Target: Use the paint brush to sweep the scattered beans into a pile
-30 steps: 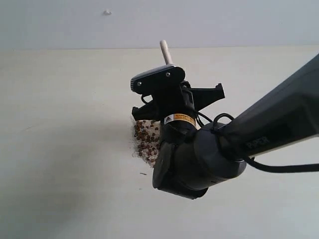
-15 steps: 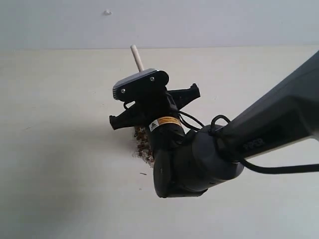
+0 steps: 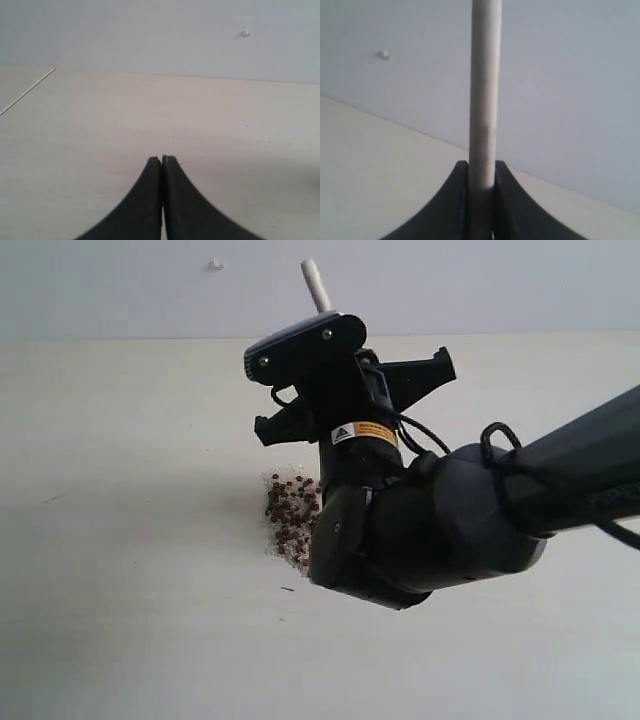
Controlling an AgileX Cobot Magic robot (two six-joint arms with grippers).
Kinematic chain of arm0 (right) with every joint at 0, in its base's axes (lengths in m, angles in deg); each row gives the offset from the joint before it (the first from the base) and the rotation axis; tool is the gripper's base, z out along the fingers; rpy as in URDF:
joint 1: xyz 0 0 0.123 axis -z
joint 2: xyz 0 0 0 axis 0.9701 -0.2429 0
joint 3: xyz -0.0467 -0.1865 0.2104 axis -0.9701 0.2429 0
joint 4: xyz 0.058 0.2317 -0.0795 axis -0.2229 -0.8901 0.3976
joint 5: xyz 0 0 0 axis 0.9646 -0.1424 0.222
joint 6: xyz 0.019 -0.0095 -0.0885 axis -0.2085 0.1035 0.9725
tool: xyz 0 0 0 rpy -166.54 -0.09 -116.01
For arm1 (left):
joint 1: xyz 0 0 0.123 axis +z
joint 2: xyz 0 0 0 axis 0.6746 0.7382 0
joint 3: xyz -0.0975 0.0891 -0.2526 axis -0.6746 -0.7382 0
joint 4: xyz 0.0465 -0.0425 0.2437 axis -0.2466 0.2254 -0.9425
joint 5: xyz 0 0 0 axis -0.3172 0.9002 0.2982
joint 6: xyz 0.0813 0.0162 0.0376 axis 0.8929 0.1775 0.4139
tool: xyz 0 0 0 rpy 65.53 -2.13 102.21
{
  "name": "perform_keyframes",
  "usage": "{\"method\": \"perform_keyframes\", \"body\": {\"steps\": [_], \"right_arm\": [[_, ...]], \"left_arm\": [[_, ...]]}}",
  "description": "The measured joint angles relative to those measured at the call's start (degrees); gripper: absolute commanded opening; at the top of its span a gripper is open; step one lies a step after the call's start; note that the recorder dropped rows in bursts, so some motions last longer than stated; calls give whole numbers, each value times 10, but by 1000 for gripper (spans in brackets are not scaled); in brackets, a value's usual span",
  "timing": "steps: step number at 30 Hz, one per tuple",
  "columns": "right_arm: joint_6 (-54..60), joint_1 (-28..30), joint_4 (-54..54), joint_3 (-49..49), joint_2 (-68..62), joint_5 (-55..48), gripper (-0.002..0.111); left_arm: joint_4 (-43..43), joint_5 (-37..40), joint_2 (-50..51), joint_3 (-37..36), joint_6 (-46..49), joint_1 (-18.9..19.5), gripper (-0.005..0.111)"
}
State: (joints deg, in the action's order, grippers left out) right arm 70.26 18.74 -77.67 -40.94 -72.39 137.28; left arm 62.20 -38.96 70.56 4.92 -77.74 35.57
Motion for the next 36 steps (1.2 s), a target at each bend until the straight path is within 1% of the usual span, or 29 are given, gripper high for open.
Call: {"method": "perform_keyframes", "body": {"steps": [3, 10, 15, 25, 31, 36], "right_arm": [[27, 0, -21, 6, -2, 4, 0], [28, 0, -26, 27, -61, 7, 0], [6, 0, 5, 27, -88, -32, 0], [-84, 0, 88, -1, -82, -98, 0], [-116, 0, 93, -15, -81, -105, 0], [-111, 0, 42, -15, -35, -108, 0]], "left_arm": [[0, 0, 0, 0, 0, 0, 0], [0, 0, 0, 0, 0, 0, 0], [0, 0, 0, 0, 0, 0, 0], [0, 0, 0, 0, 0, 0, 0], [0, 0, 0, 0, 0, 0, 0], [0, 0, 0, 0, 0, 0, 0]]}}
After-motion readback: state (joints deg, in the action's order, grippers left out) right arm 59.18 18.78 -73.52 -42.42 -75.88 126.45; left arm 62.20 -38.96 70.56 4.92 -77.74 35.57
